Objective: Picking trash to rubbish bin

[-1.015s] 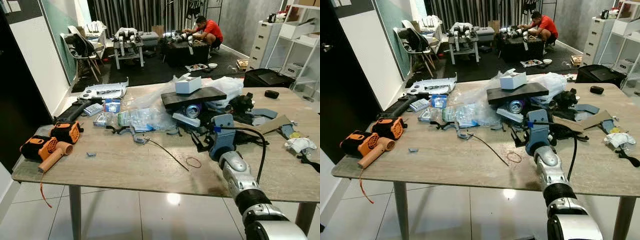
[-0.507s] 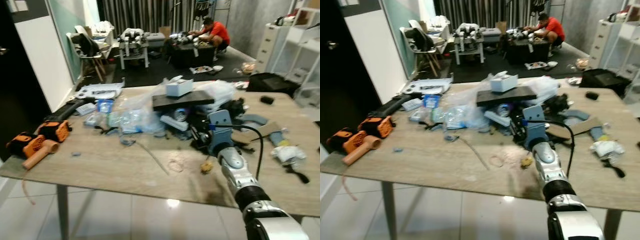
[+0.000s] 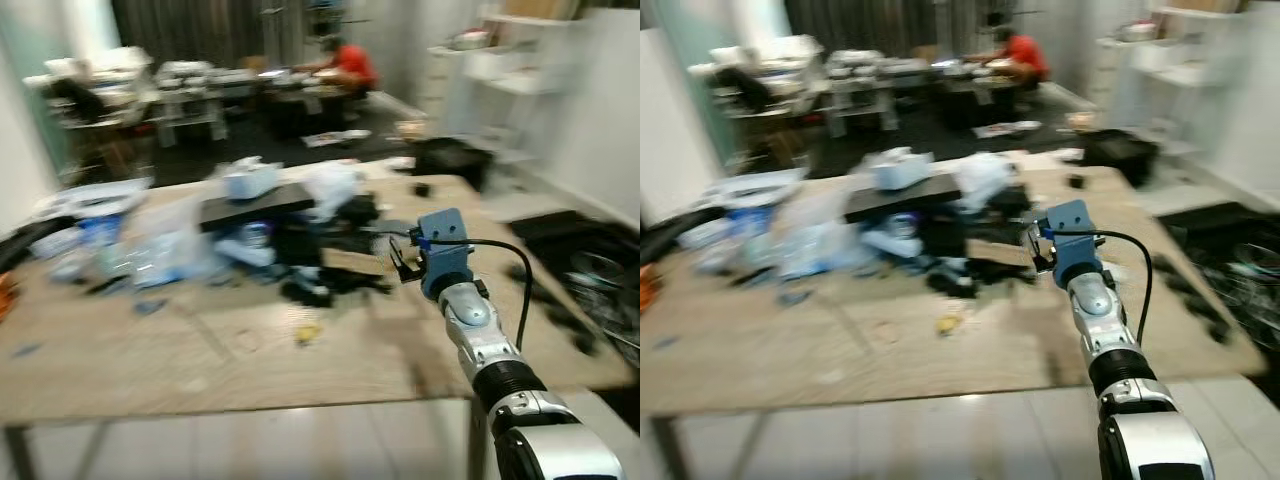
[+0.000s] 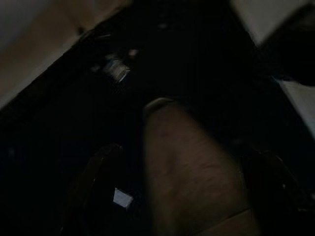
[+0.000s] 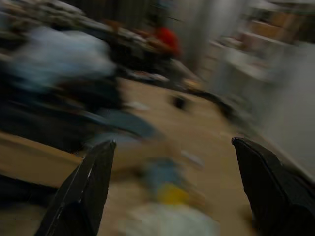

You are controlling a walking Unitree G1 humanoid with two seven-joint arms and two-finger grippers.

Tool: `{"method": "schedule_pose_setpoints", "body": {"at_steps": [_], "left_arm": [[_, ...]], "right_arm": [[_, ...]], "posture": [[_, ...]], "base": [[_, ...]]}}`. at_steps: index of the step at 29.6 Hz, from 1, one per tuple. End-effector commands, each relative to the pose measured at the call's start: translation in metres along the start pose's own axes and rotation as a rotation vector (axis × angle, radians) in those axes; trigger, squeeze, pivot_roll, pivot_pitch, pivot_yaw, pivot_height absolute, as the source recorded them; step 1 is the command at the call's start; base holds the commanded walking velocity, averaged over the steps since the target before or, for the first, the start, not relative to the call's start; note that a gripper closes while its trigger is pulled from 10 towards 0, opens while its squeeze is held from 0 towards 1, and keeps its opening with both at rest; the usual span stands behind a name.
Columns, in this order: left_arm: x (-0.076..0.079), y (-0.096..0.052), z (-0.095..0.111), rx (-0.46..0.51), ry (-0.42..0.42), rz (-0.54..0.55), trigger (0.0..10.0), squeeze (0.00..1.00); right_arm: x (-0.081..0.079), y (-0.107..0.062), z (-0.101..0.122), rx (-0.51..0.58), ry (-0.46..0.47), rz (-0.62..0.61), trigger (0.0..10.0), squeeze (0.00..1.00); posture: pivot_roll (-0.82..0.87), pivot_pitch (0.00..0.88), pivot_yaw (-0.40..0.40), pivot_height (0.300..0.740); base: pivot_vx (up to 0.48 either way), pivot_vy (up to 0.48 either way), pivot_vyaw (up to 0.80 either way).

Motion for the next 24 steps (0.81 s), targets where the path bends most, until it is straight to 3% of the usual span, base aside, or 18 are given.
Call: {"method": "schedule_pose_setpoints", "body": {"at_steps": [1, 7, 12, 17, 24], "left_arm": [[0.003, -0.002, -0.017, -0.055, -0.007, -0.008, 10.0, 0.00], [0.006, -0.002, -0.021, -0.060, -0.008, -0.015, 10.0, 0.00], [0.010, -0.004, -0.036, -0.091, -0.003, -0.024, 10.0, 0.00], [0.012, -0.008, -0.053, -0.120, 0.000, -0.034, 10.0, 0.00], [0.009, -0.014, -0.069, -0.144, -0.013, -0.027, 10.0, 0.00]], "right_arm": [[-0.013, 0.002, 0.002, 0.005, -0.011, 0.038, 10.0, 0.00], [-0.035, 0.002, 0.012, 0.053, 0.011, 0.198, 10.0, 0.00], [-0.069, -0.003, 0.016, 0.073, -0.023, 0.397, 10.0, 0.00], [-0.087, 0.002, 0.032, 0.118, -0.036, 0.439, 10.0, 0.00], [-0.096, 0.007, 0.044, 0.130, -0.037, 0.462, 10.0, 0.00]], "posture": [[-0.14, 0.085, 0.047, 0.740], [-0.14, 0.107, 0.042, 0.740], [-0.13, 0.157, 0.043, 0.740], [-0.11, 0.223, 0.044, 0.740], [-0.10, 0.271, 0.048, 0.740]], "base": [[0.000, 0.000, 0.00], [0.000, 0.000, 0.00], [0.000, 0.000, 0.00], [0.000, 0.000, 0.00], [0.000, 0.000, 0.00]]}}
Point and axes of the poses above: a point about 5 cm out from each wrist's last joint towards the gripper, its own y axis pointing out of the wrist towards the gripper, its own z axis along the axis of the wrist's last joint, x = y × z, the point moved 5 cm from there along y, pointing out of the wrist towards the gripper, and after that the axes turned 1 degree about y, right-handed, at the moved point
